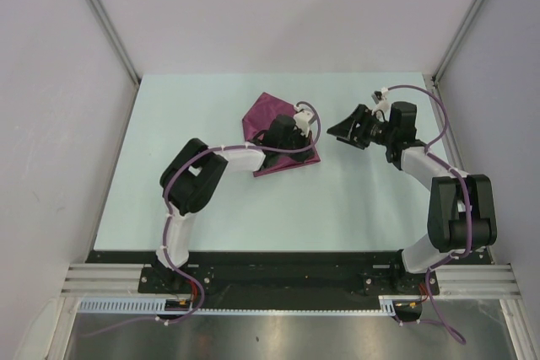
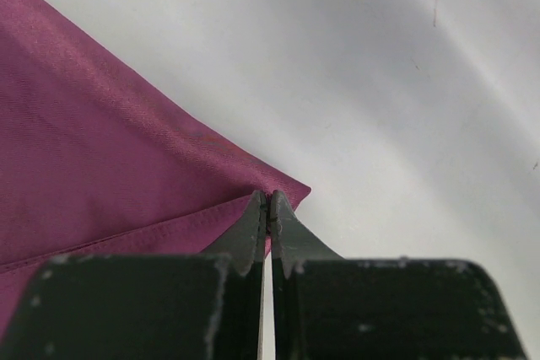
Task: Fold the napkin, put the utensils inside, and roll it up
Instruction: Fold the napkin at the center of the board.
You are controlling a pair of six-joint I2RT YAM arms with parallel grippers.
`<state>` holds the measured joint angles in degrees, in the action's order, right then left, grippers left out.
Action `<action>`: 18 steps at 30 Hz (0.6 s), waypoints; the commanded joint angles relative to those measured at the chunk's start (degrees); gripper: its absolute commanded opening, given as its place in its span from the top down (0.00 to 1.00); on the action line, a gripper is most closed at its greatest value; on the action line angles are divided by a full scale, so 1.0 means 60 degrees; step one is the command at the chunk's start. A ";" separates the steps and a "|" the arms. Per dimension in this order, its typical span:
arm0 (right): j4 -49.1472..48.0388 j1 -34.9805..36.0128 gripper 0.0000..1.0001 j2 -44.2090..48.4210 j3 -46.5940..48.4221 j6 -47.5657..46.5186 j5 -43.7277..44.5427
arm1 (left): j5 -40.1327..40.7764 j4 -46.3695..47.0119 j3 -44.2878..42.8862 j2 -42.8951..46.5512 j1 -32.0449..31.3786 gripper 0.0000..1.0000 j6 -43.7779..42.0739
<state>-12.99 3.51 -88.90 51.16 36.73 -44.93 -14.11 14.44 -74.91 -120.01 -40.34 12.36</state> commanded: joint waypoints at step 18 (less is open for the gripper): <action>0.0071 0.0016 0.27 -0.2085 0.0467 -0.0877 -0.0217 | -0.0477 0.0407 0.1262 0.2390 -0.0030 0.02 0.1016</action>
<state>-11.99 3.51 -98.24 51.22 33.39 -44.95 -17.15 14.96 -70.96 -114.43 -40.38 16.53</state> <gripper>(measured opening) 0.729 0.952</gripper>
